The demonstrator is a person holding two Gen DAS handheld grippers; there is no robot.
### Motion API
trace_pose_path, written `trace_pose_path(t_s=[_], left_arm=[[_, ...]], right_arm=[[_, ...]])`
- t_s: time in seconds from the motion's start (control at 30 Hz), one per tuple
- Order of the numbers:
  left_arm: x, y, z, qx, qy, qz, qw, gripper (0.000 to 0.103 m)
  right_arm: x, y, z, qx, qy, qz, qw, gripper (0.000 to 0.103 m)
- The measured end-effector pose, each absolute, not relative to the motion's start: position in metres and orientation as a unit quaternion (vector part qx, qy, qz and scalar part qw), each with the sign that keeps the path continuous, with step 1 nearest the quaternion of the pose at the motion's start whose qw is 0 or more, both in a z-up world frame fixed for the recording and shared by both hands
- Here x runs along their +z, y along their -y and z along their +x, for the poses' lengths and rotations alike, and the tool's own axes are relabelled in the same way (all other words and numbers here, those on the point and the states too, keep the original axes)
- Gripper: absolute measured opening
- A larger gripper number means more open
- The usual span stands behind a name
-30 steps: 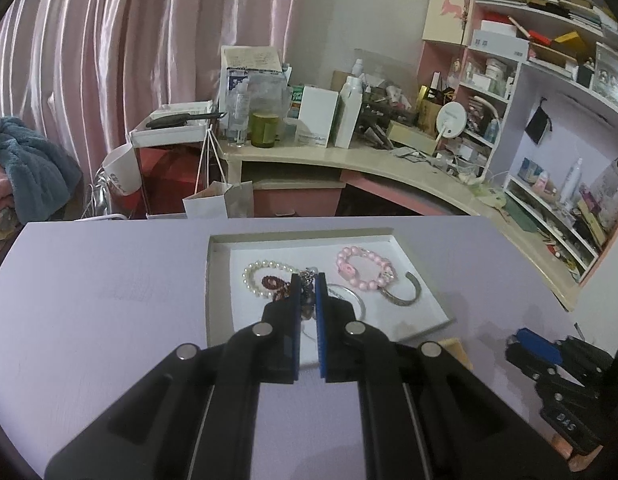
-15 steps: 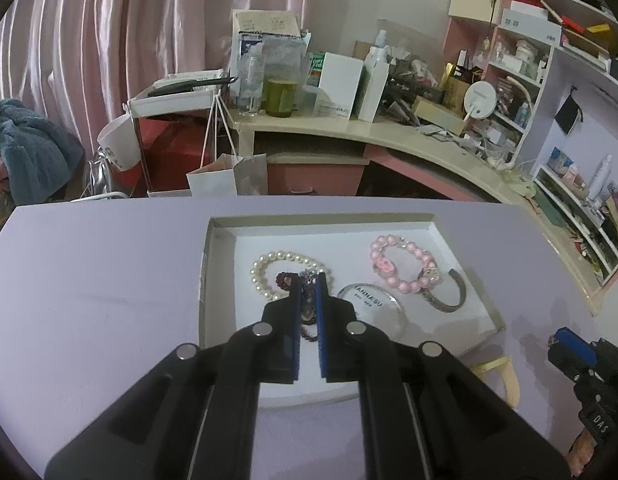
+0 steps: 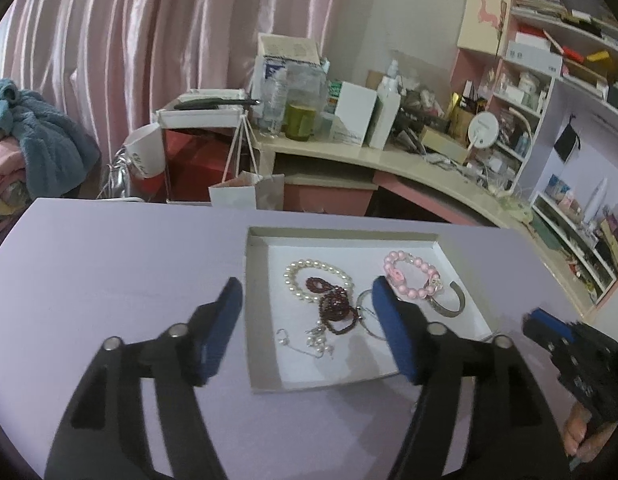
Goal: Organize jewelry
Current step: 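Carry the pearl earring into the tray and open the left tool while the right tool holds the ring, then lower the silver ring into the tray and open the right tool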
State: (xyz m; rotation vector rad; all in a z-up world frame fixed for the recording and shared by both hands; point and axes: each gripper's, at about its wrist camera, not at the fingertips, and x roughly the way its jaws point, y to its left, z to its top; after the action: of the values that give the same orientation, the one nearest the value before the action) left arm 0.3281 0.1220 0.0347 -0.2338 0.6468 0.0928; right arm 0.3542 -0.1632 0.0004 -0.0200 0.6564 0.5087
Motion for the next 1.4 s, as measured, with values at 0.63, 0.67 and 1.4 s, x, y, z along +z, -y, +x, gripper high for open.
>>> trace_pose_path(t_s=[0.63, 0.67, 1.4], left_arm=[[0.039, -0.148, 0.281, 0.062, -0.303, -0.110, 0.945, 0.088], [0.038, -0.148, 0.281, 0.063, -0.304, -0.111, 0.944, 0.088], [0.037, -0.134, 0.262, 0.059, -0.305, -0.104, 0.945, 0.090]], right_arm=[[-0.041, 0.101, 0.416, 0.217, -0.407, -0.008, 0.887, 0.023], [-0.041, 0.101, 0.417, 0.214, -0.407, -0.008, 0.888, 0.023], [-0.013, 0.146, 0.379, 0.197, -0.358, -0.006, 0.913, 0.051]])
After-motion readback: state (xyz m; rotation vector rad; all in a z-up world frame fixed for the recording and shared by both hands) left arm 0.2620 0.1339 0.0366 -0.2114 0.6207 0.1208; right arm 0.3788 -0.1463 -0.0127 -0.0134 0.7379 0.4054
